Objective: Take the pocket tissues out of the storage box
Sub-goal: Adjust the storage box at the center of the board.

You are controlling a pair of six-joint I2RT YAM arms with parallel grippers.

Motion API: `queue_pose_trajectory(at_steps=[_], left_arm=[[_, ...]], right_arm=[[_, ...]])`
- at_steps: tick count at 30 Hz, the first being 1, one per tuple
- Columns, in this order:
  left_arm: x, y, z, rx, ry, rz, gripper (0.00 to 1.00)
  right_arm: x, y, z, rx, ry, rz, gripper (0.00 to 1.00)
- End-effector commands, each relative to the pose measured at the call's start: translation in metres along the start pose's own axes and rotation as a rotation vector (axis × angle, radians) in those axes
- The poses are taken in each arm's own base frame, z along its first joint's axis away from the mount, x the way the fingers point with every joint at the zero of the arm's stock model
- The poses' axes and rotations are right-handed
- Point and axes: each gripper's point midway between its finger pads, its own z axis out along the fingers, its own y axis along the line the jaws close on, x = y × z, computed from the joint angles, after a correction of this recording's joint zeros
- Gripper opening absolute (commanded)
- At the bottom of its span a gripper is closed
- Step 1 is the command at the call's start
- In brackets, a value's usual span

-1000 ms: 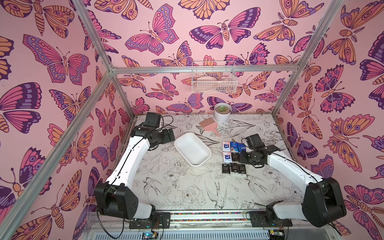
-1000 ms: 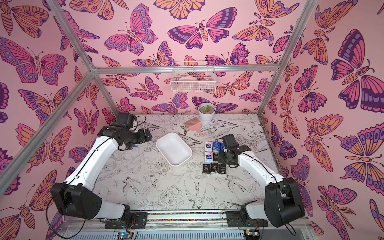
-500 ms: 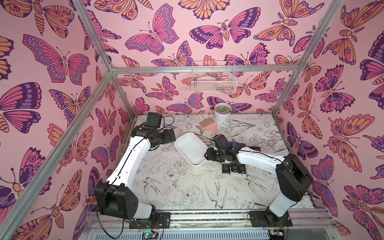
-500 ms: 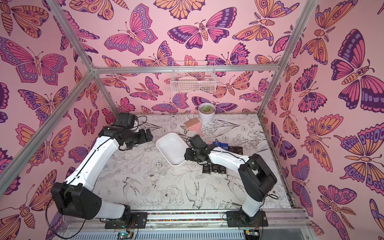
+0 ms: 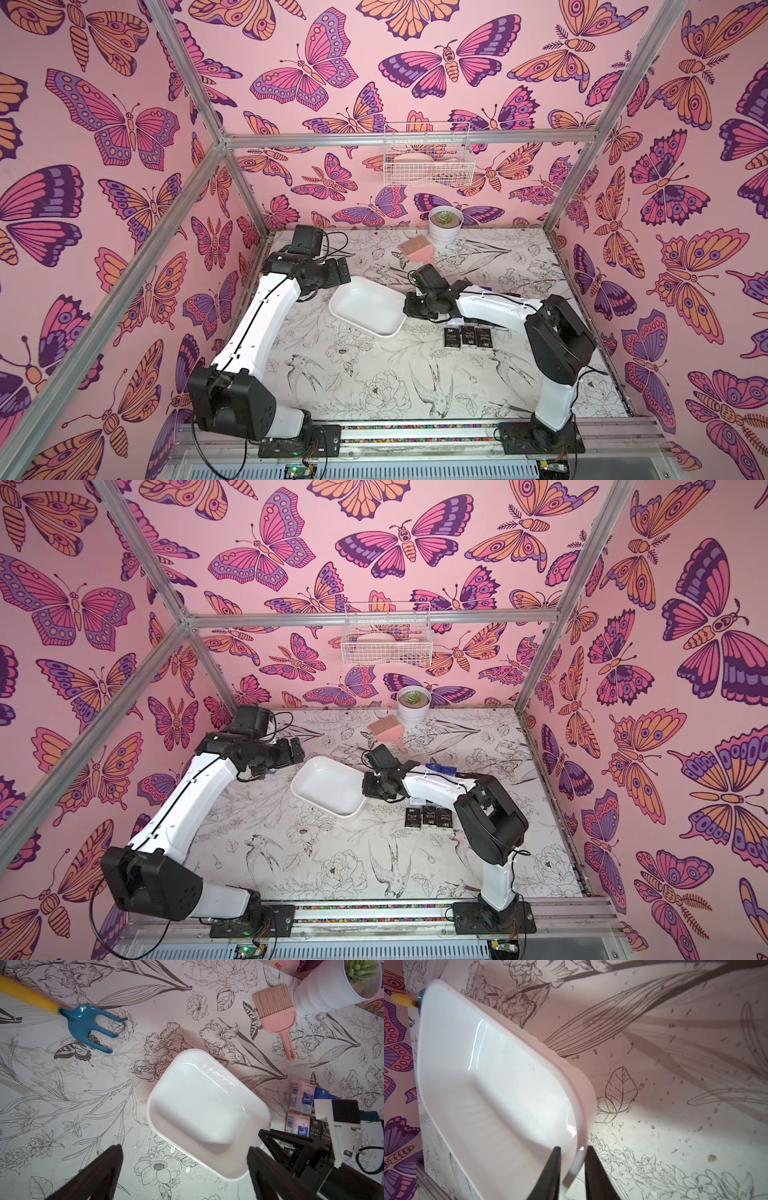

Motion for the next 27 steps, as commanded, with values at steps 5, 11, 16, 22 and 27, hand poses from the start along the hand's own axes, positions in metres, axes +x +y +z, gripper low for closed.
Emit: queue_pose_trajectory(at_steps=[5,11,16,22,27], left_arm=[[0.005,0.005,-0.010,-0.012,-0.003,0.014,1.00],[0.017,-0.015,-0.003,0.053,0.052,0.099,1.00],[0.051,-0.060,0.006,0.102,0.132,0.359,1.00],[0.105,-0.097,0.008,0.179,0.223,0.599,1.00],[0.164,-0.112,0.014,0.209,0.320,0.753,1.00]], right_arm=[[-0.001,-0.024,-0.001,0.115,0.129,-0.242,0.18],[-0.016,-0.031,-0.002,0.152,0.143,-0.305,0.16],[-0.048,-0.025,-0.024,0.132,0.041,-0.290,0.24],[-0.072,-0.030,-0.059,0.122,-0.022,-0.272,0.39],[-0.078,-0.058,-0.089,0.129,-0.073,-0.184,0.45]])
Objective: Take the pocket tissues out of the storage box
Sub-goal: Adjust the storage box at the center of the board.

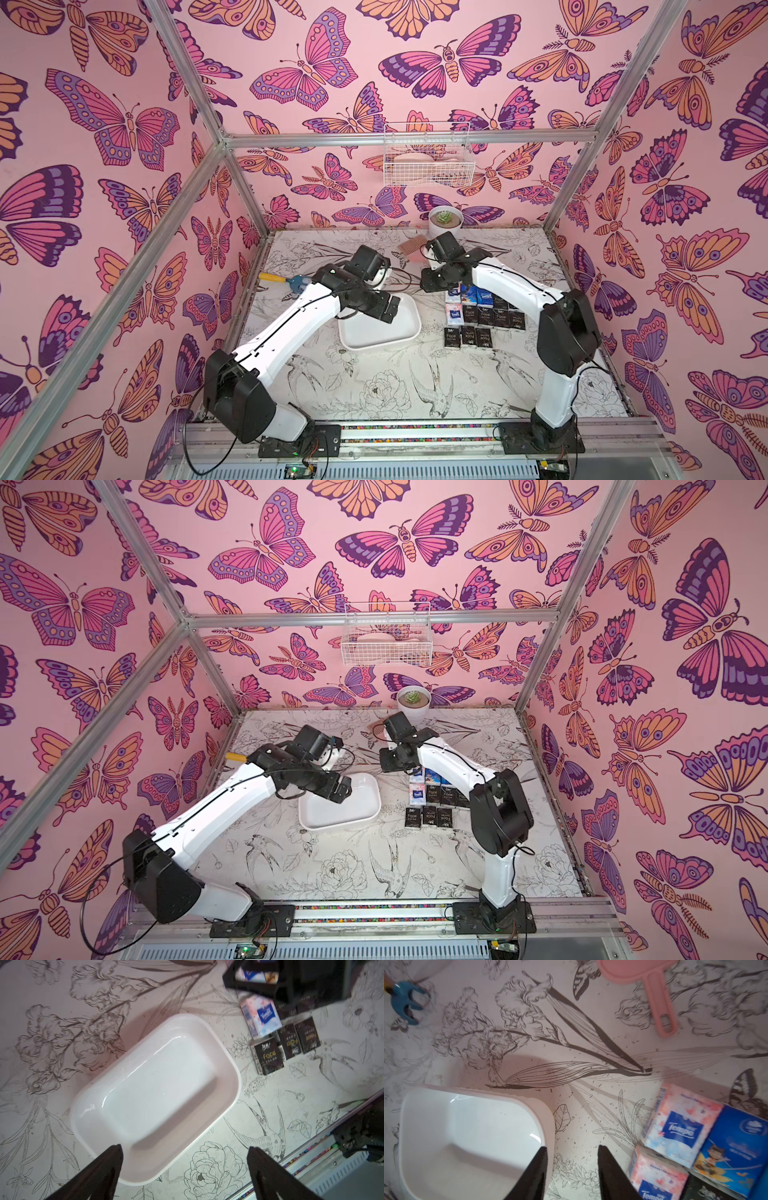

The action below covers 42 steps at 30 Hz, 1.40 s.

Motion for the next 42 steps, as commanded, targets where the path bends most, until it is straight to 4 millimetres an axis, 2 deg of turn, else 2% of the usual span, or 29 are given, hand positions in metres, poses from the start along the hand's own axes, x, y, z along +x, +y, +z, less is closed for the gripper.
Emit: queue_pose_trajectory(at_steps=[1,3,6,11,14,20,29,31,33,35,39,42], left_arm=[[0.038,-0.024,0.015,0.017,0.115,0.128,1.00],[0.050,-0.028,0.025,-0.003,0.154,0.152,1.00],[0.060,-0.025,0.040,-0.051,0.197,0.156,1.00],[0.060,-0.023,0.061,-0.099,0.243,0.196,1.00],[0.056,-0.018,0.075,-0.139,0.272,0.204,0.95],[0.055,-0.017,0.100,-0.174,0.327,0.184,0.63],[0.042,-0.017,0.112,-0.200,0.321,0.131,0.12],[0.038,-0.015,0.115,-0.215,0.318,0.109,0.11],[0.030,-0.012,0.119,-0.226,0.310,0.071,0.10],[0.018,-0.004,0.121,-0.252,0.287,0.012,0.10],[-0.007,0.026,0.120,-0.304,0.227,-0.212,0.06],[-0.024,0.036,0.119,-0.295,0.180,-0.360,0.08]], right_arm=[[0.002,-0.027,-0.027,0.028,-0.028,0.067,0.46],[0.006,-0.049,-0.034,0.049,-0.034,0.117,0.46],[0.011,-0.075,-0.044,0.058,-0.051,0.180,0.47],[0.018,-0.086,-0.051,0.088,-0.040,0.175,0.49],[0.021,-0.086,-0.050,0.083,-0.032,0.177,0.49],[0.025,-0.087,-0.053,0.085,-0.033,0.175,0.47],[0.026,-0.088,-0.069,0.106,-0.051,0.153,0.46],[0.028,-0.088,-0.068,0.109,-0.044,0.154,0.46],[0.026,-0.086,-0.079,0.103,-0.070,0.149,0.45],[0.027,-0.085,-0.081,0.101,-0.073,0.152,0.45],[0.032,-0.084,-0.082,0.092,-0.074,0.155,0.45],[0.036,-0.085,-0.082,0.088,-0.068,0.157,0.45]])
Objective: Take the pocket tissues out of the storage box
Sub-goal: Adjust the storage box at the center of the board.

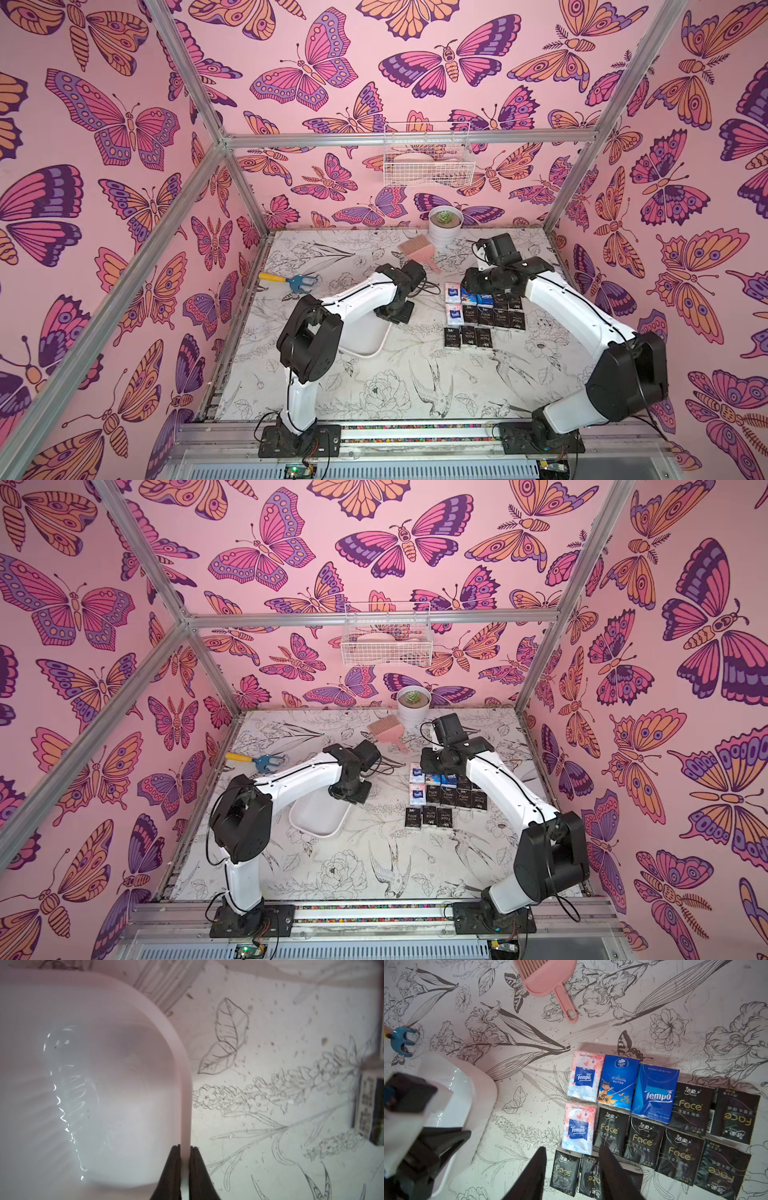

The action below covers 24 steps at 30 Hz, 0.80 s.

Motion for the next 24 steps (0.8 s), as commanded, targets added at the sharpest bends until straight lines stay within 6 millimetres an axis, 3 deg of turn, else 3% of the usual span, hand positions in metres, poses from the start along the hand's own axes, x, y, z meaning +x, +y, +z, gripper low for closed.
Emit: queue_pose_trajectory(at_steps=[1,8,13,16,19,24], left_arm=[[-0.023,0.013,-0.005,-0.002,-0.044,-0.222,0.08],[-0.058,-0.008,-0.003,0.101,-0.047,-0.425,0.13],[-0.073,-0.002,0.009,0.113,-0.033,-0.521,0.18],[-0.077,0.001,0.007,0.130,-0.036,-0.527,0.32],[-0.078,0.004,-0.015,0.149,-0.076,-0.495,0.48],[-0.088,0.014,-0.086,0.175,-0.255,-0.322,0.70]], right_arm=[[0.008,-0.001,-0.003,0.001,0.016,-0.002,0.45],[0.011,0.003,-0.005,-0.020,0.014,0.001,0.44],[0.015,0.003,-0.009,-0.024,0.010,-0.002,0.44],[0.017,0.000,-0.013,-0.014,0.008,-0.008,0.44],[0.018,-0.004,-0.017,0.007,0.005,-0.022,0.47],[0.022,-0.026,-0.016,0.097,0.012,-0.042,0.60]])
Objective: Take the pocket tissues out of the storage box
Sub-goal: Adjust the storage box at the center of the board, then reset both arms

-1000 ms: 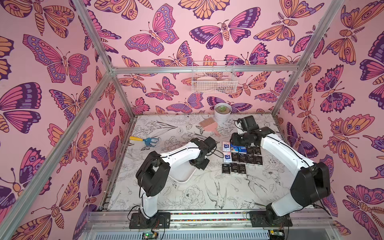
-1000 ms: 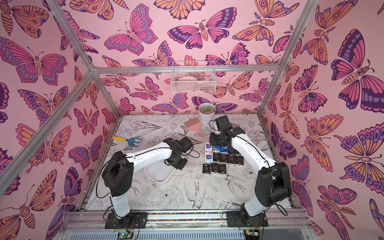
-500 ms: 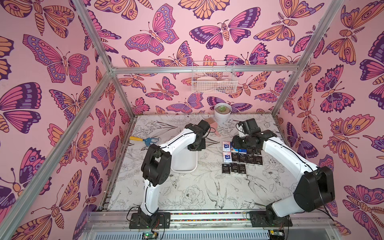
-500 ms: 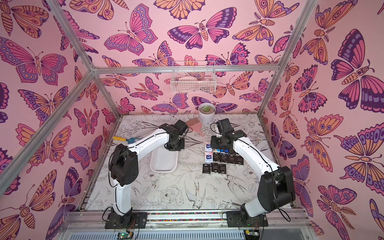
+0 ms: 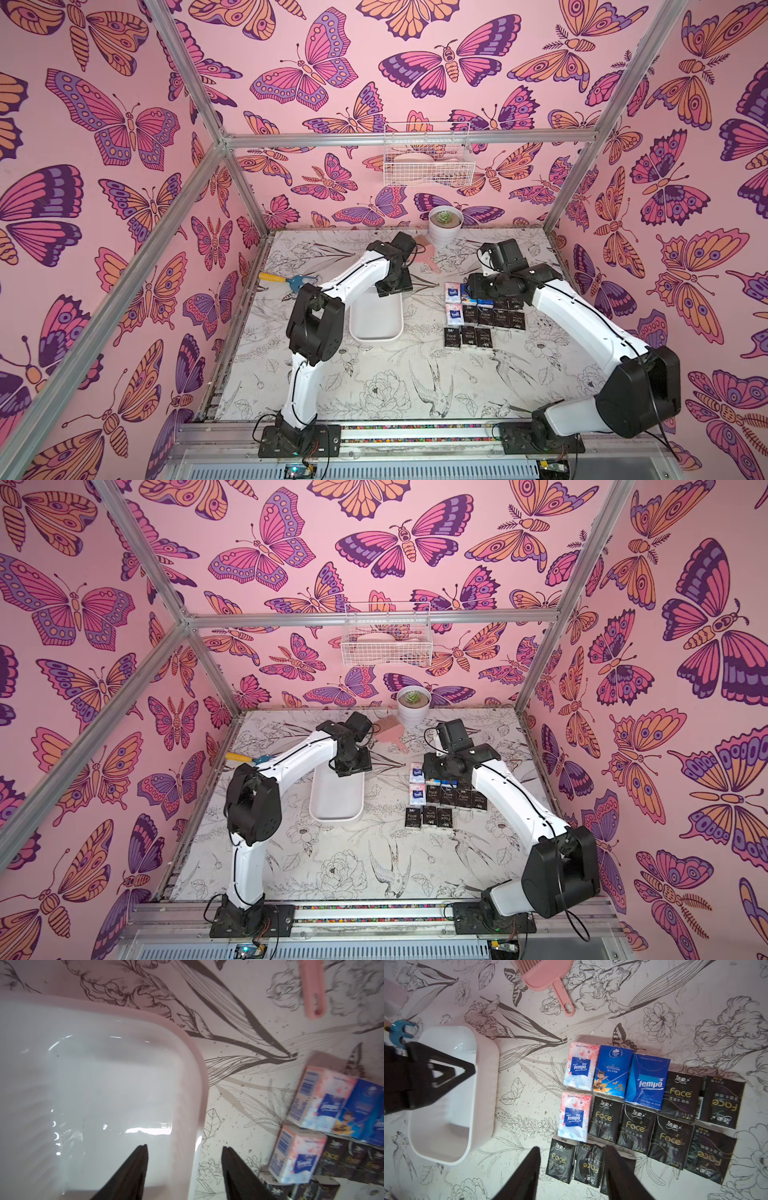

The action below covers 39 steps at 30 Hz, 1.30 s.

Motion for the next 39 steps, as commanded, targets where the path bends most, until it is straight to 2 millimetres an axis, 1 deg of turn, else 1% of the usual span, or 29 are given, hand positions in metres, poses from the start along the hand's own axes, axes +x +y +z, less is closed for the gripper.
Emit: queue_pose_trajectory(at_steps=[1,2,4,6,10,11,15,17,20,22,24,28,31,33,34,36,37,39], left_arm=[[-0.018,-0.002,-0.069,0.045,-0.152,0.152,0.74],[-0.022,0.004,-0.079,0.020,-0.192,0.164,0.79],[-0.029,0.019,-0.094,-0.028,-0.255,0.199,0.88],[-0.035,0.040,-0.105,-0.079,-0.301,0.204,1.00],[-0.046,0.086,-0.118,-0.108,-0.362,0.126,1.00],[-0.047,0.100,-0.119,-0.115,-0.376,0.101,1.00],[-0.050,0.140,-0.131,-0.143,-0.469,0.061,1.00],[-0.051,0.165,-0.138,-0.165,-0.525,0.021,1.00],[-0.056,0.202,-0.142,-0.196,-0.632,-0.020,1.00],[-0.056,0.222,-0.139,-0.222,-0.679,-0.011,1.00],[-0.058,0.237,-0.136,-0.261,-0.718,0.020,1.00],[-0.056,0.261,-0.122,-0.337,-0.740,0.057,1.00],[-0.053,0.269,-0.105,-0.316,-0.770,0.092,1.00],[-0.050,0.270,-0.097,-0.305,-0.781,0.117,1.00],[-0.048,0.274,-0.087,-0.320,-0.762,0.122,1.00],[-0.044,0.282,-0.070,-0.346,-0.732,0.110,1.00],[-0.041,0.282,-0.062,-0.338,-0.723,0.115,0.99],[-0.040,0.285,-0.057,-0.335,-0.753,0.087,0.99]], right_arm=[[0.010,-0.021,-0.001,0.083,0.027,-0.022,0.63],[0.011,-0.025,-0.001,0.094,0.025,-0.019,0.68],[0.009,-0.030,0.000,0.112,0.008,-0.018,0.99],[0.007,-0.038,0.001,0.143,-0.005,-0.012,0.99],[0.002,-0.051,0.004,0.203,-0.014,-0.019,0.99],[0.000,-0.054,0.004,0.221,-0.017,-0.023,0.99],[-0.005,-0.070,0.002,0.260,-0.044,0.002,0.99],[-0.009,-0.082,0.000,0.277,-0.090,0.051,0.99],[-0.013,-0.102,-0.002,0.314,-0.163,0.106,0.99],[-0.014,-0.115,-0.003,0.352,-0.200,0.127,0.99],[-0.015,-0.126,-0.004,0.388,-0.241,0.137,0.99],[-0.019,-0.143,-0.009,0.443,-0.330,0.145,0.99],[-0.018,-0.146,-0.008,0.441,-0.337,0.117,0.99],[-0.016,-0.148,-0.005,0.444,-0.338,0.115,0.99],[-0.014,-0.151,-0.003,0.441,-0.338,0.117,0.98],[-0.012,-0.158,0.000,0.443,-0.339,0.122,0.98],[-0.010,-0.163,0.000,0.451,-0.340,0.130,0.99],[-0.008,-0.172,-0.001,0.464,-0.358,0.128,0.99]])
